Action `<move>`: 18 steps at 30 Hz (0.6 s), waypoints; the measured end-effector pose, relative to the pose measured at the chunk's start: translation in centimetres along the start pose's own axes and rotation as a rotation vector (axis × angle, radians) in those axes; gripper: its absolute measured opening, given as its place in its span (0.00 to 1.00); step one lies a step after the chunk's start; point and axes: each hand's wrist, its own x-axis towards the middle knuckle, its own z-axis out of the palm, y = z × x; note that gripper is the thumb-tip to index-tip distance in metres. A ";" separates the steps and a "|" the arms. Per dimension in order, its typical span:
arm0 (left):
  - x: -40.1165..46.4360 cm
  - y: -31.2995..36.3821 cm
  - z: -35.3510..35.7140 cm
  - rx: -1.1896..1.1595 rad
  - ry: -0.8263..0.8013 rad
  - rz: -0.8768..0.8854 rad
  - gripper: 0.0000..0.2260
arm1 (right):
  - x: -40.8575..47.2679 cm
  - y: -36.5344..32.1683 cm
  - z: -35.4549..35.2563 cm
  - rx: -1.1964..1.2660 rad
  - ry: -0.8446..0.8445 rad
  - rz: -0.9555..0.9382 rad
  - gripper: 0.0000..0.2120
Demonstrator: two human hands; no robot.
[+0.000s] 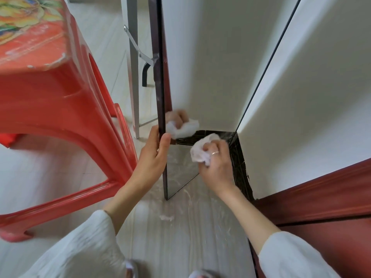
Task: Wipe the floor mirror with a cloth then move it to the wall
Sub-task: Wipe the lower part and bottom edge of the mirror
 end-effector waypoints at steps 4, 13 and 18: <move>0.1 0.1 0.4 0.025 0.038 -0.016 0.10 | 4.4 -0.6 -0.7 0.039 0.192 0.050 0.23; 0.6 -0.3 -0.1 0.076 -0.005 0.012 0.08 | -4.9 1.5 6.0 -0.035 -0.216 0.111 0.12; 0.5 -0.2 0.3 0.082 -0.001 0.042 0.08 | -5.9 4.1 3.7 -0.095 -0.406 0.202 0.13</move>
